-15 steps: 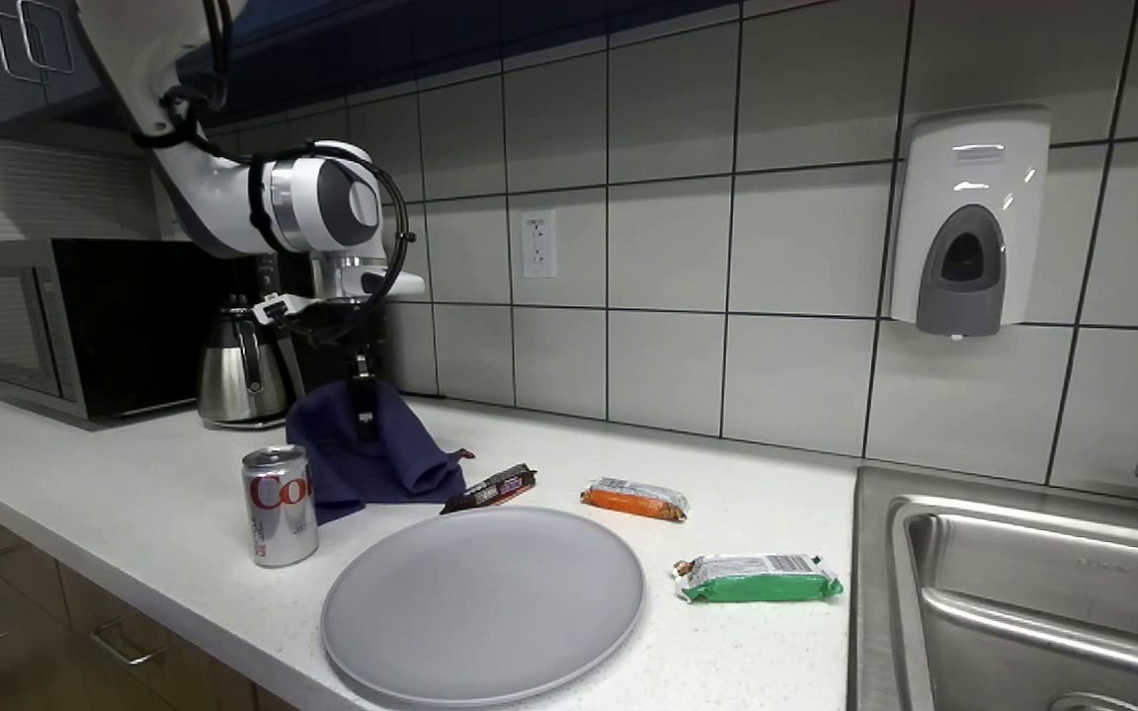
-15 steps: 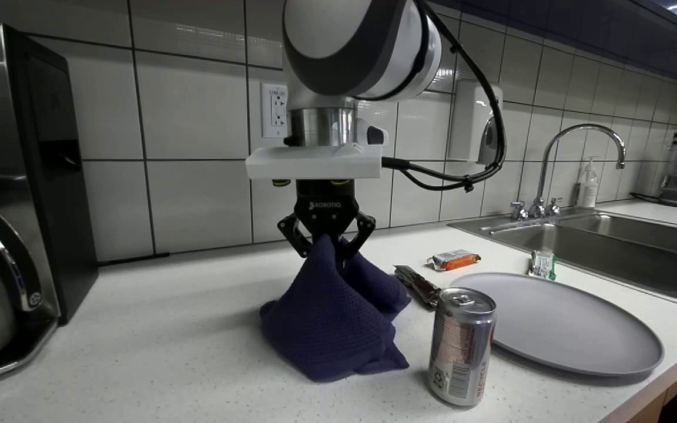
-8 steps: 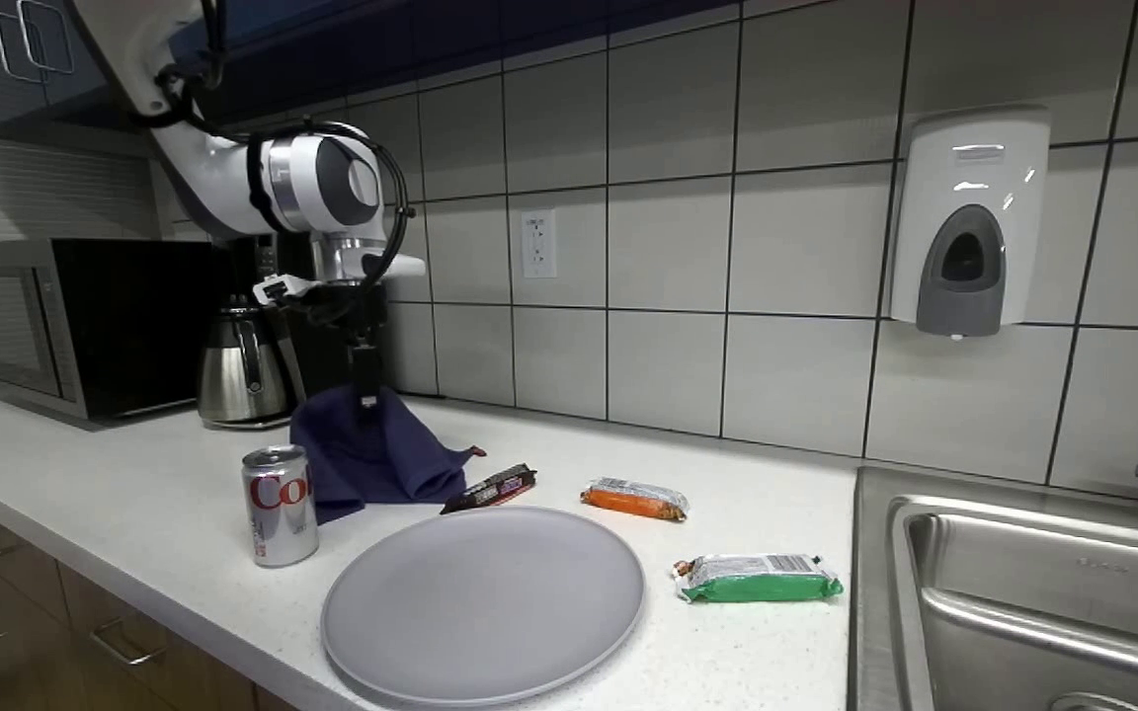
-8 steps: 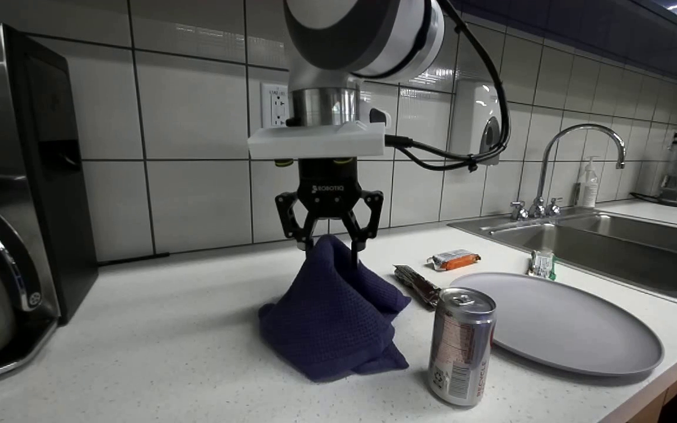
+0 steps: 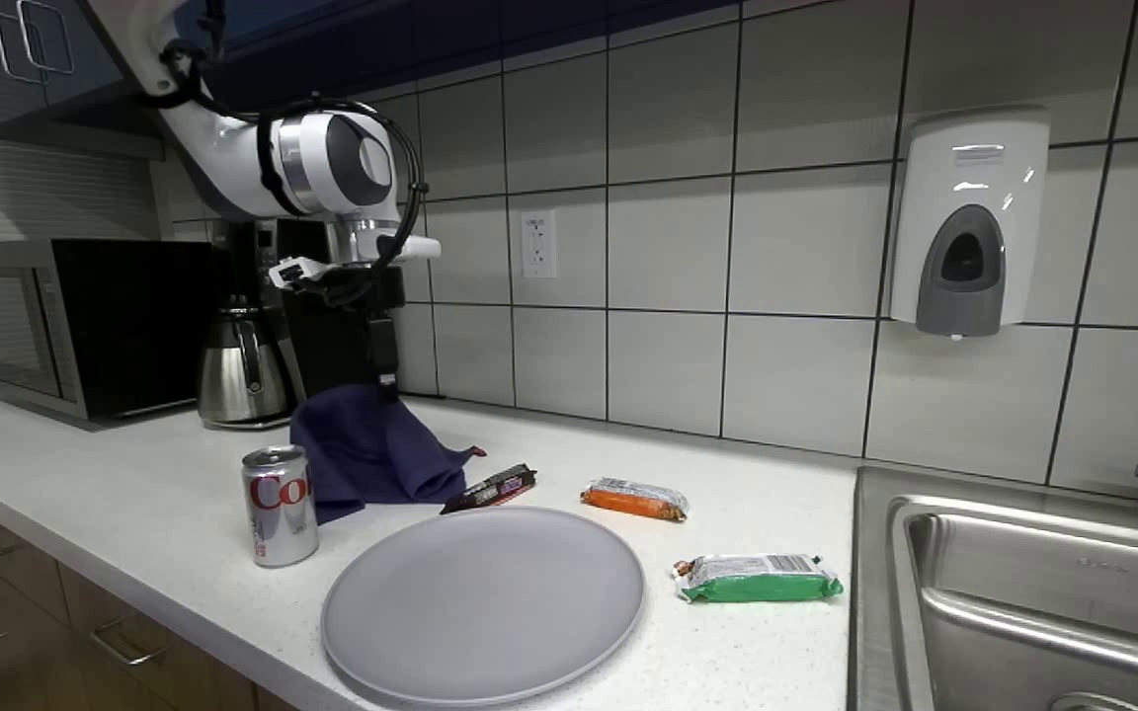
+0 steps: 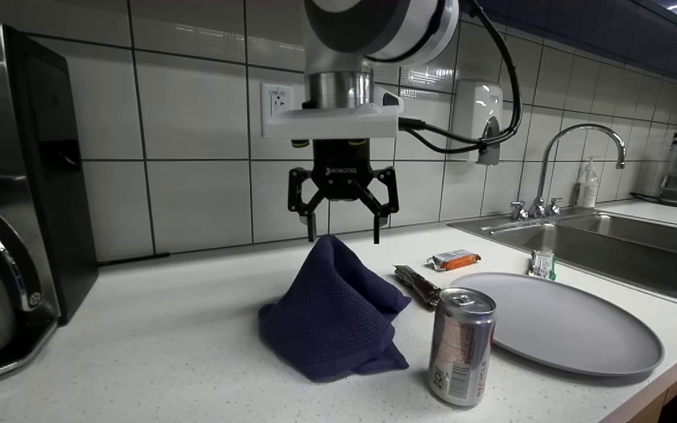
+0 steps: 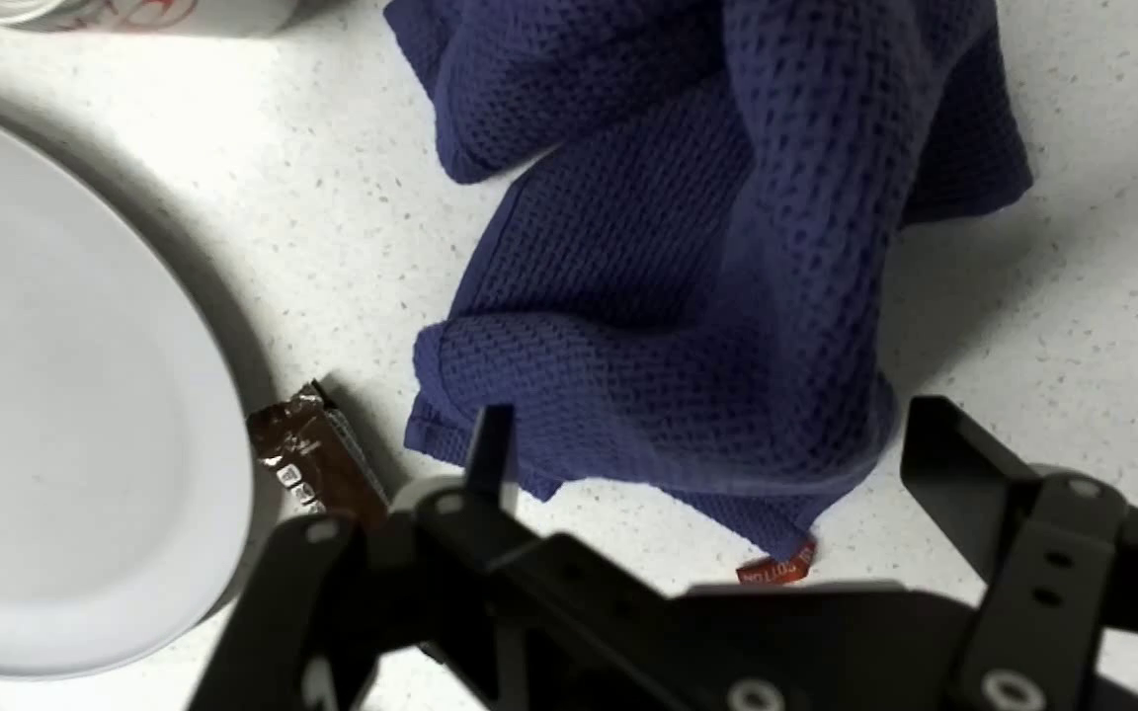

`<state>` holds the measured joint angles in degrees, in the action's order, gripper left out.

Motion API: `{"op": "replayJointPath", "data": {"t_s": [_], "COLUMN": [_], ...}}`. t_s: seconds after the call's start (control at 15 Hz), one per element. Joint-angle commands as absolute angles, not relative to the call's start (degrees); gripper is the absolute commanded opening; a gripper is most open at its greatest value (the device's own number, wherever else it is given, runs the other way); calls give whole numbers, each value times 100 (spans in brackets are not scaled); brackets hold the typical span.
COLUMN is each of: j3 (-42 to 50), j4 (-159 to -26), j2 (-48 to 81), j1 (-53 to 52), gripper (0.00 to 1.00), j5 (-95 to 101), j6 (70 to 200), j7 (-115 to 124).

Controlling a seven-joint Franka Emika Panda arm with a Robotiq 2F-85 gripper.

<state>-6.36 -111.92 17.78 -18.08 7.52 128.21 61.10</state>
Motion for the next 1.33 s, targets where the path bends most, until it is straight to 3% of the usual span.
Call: {"op": "replayJointPath", "data": {"t_s": [0.0,1.27], "j3": [-579,-582], "j4": [-11483,-11374], "j2": [1343,1517], "j1": [-1672,-1685], "gripper": [100,100], "j5": [782,766], "j6": [12727,12809], "j7": [5920,6037]}}
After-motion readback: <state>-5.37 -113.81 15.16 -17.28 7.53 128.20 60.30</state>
